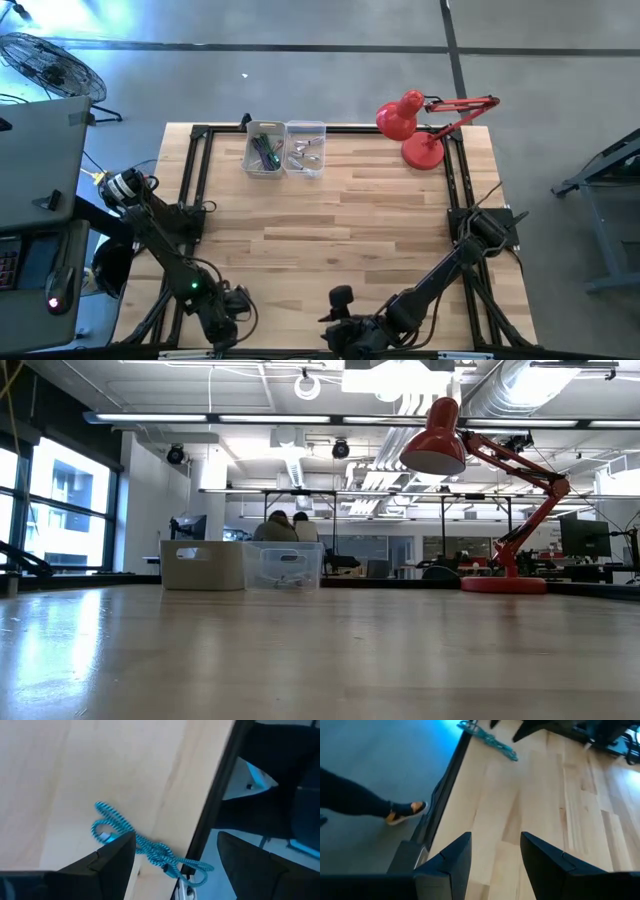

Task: Pick & Place USB Port
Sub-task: Put the light blue patterned charger cable into the gray bin

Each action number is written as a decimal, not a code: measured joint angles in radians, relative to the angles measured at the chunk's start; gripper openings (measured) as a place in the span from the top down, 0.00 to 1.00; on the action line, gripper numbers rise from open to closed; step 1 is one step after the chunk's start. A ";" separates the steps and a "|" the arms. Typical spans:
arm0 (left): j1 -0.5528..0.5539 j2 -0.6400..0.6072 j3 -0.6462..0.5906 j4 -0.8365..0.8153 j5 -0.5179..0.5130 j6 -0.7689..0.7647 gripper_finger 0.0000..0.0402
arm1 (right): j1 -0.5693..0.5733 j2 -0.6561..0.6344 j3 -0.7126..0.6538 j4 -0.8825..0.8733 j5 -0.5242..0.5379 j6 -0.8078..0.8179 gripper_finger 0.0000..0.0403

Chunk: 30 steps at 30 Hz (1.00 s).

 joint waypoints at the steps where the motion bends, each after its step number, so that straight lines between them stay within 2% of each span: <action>1: 0.000 0.000 0.000 -0.008 0.001 -0.023 0.31 | 0.000 0.000 0.000 -0.001 -0.010 -0.014 0.60; 7: 0.000 0.000 0.000 -0.052 0.009 -0.135 0.31 | 0.000 0.000 0.000 -0.043 -0.044 -0.074 0.60; 17: 0.000 0.000 0.000 -0.144 0.091 -0.295 0.31 | -0.005 0.000 0.000 -0.107 -0.080 -0.171 0.60; 30: 0.001 0.019 0.000 -0.174 0.096 -0.340 0.31 | -0.005 0.000 0.000 -0.152 -0.119 -0.256 0.60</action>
